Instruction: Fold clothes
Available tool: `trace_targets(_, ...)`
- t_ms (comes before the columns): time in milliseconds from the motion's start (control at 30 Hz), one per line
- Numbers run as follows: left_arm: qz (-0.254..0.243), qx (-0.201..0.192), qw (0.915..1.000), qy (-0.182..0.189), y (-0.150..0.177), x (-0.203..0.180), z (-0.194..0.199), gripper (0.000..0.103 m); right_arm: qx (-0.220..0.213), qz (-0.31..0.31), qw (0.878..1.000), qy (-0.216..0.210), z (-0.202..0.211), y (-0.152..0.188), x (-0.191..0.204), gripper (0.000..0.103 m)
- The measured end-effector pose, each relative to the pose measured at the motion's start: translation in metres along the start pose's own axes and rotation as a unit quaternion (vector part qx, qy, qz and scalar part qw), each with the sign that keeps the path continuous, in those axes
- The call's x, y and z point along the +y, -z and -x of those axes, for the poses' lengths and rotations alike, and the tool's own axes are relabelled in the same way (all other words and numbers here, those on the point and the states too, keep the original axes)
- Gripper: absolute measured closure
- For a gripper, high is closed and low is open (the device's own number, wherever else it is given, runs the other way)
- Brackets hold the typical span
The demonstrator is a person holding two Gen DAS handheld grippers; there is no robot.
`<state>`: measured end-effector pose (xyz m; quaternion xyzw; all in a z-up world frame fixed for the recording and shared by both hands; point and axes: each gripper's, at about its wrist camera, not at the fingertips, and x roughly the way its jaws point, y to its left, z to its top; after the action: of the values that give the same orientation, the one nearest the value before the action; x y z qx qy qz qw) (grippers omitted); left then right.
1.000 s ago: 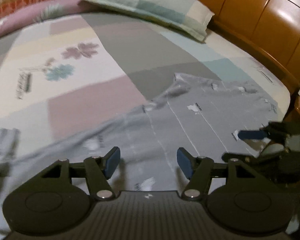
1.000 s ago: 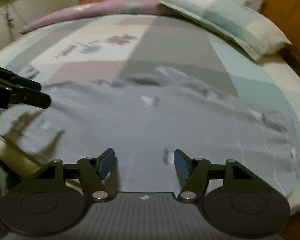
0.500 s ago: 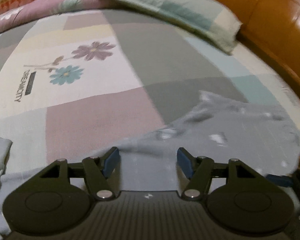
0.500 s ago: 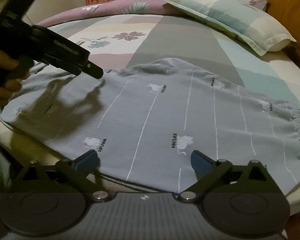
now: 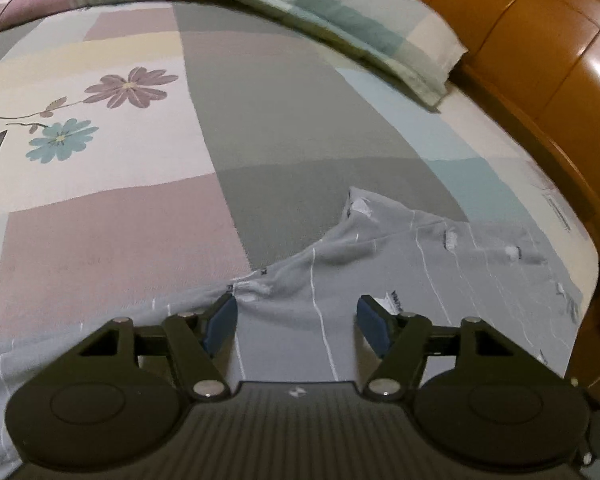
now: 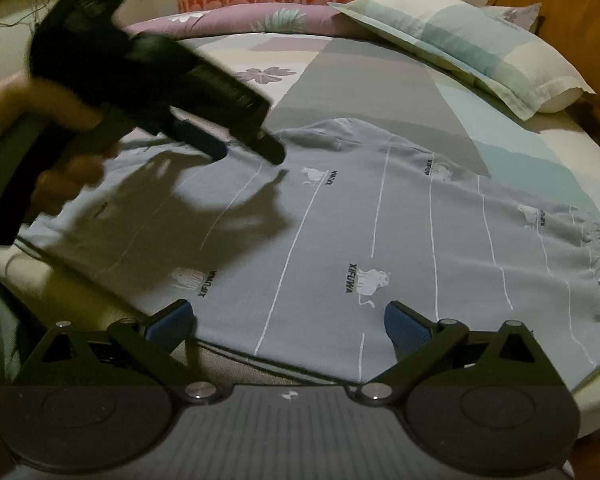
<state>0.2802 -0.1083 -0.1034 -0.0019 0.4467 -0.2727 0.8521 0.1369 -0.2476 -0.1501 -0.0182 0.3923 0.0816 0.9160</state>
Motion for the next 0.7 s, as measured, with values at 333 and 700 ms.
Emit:
trace_targets(333,-0.059,0.023,0.9964,0.058,-0.021,-0.046,-0.034,0.034,-0.014,-0.124,0.989,0.074,0.008,0.005,-0.073,0.0)
trace_targets(700,-0.029,0.023,0.999,0.024,-0.056,-0.044,-0.059,0.035,-0.039,-0.08,0.994,0.064,0.008,0.02,-0.068,0.0)
